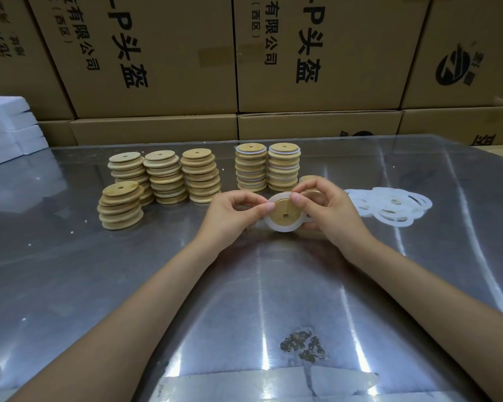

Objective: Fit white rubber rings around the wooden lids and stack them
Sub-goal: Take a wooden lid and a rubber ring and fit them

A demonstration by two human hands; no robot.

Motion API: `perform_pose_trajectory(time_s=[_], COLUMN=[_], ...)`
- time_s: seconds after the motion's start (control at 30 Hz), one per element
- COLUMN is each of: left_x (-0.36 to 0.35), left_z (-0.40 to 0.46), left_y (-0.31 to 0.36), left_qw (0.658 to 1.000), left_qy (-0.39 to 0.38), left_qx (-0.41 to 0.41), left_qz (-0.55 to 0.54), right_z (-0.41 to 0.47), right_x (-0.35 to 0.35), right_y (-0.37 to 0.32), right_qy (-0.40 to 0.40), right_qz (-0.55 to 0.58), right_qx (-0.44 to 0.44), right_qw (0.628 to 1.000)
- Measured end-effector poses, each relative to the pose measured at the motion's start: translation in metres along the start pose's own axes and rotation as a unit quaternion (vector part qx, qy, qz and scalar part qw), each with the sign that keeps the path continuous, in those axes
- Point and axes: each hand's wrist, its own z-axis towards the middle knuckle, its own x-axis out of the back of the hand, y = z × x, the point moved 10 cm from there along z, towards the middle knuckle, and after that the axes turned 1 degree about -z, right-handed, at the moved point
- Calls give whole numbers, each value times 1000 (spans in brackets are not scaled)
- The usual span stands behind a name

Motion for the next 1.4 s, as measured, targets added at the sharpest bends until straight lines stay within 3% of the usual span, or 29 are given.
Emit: perform_pose_trajectory(time_s=[0.37, 0.77, 1.4], left_x=[2, -3, -1], left_z=[1, -3, 0], left_y=[-7, -13, -17], left_qw=[999, 996, 995], left_qy=[1, -11, -36], left_qx=[30, 71, 84], left_qz=[-13, -48, -40], right_z=[-1, 0, -5], right_x=[4, 9, 5], right_y=[15, 12, 20], right_qy=[16, 47, 19], right_qz=[37, 14, 60], right_qx=[-70, -51, -117], right_qw=[997, 997, 991])
